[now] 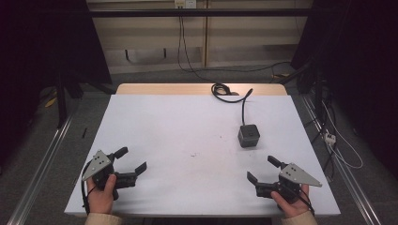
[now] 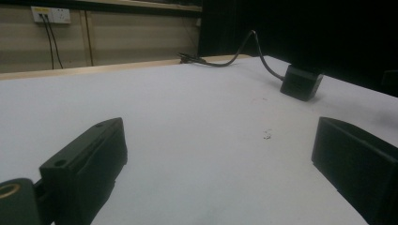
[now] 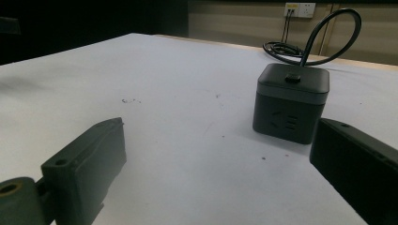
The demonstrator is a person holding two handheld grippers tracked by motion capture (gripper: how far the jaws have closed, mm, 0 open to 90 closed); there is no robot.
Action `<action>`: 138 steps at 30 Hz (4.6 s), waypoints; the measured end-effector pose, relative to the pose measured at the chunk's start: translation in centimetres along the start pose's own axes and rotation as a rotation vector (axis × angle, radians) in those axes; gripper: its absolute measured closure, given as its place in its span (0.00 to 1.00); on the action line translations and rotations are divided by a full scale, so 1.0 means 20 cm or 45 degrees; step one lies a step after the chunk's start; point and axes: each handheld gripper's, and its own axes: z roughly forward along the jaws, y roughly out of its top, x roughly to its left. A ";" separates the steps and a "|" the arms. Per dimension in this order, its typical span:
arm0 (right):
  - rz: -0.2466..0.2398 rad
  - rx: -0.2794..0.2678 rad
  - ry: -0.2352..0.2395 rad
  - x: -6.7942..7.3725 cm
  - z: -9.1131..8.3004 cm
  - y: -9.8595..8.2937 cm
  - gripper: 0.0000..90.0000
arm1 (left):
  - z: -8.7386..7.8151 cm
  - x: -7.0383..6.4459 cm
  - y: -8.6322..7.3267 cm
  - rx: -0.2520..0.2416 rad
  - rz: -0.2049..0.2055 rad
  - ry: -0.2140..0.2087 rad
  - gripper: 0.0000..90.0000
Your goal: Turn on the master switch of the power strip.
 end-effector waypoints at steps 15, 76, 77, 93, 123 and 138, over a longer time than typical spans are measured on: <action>0.005 0.001 -0.009 -0.01 0.00 0.00 0.04 | 0.00 0.00 0.00 -0.005 0.002 -0.006 0.04; 0.022 0.010 -0.147 -0.17 0.21 0.09 0.10 | 0.02 -0.01 0.00 -0.005 0.025 -0.039 0.04; 0.022 0.010 -0.149 -0.17 0.22 0.09 0.10 | 0.02 -0.01 0.00 -0.006 0.023 -0.040 0.04; 0.041 0.012 -0.161 -0.19 0.26 0.11 0.12 | 0.02 -0.02 0.00 -0.004 0.023 -0.045 0.04; 0.052 0.012 -0.167 -0.21 0.31 0.14 0.14 | 0.03 -0.02 0.00 0.005 0.033 -0.053 0.04; 0.052 0.007 -0.178 -0.21 0.34 0.16 0.15 | 0.03 -0.02 0.00 0.005 0.035 -0.052 0.04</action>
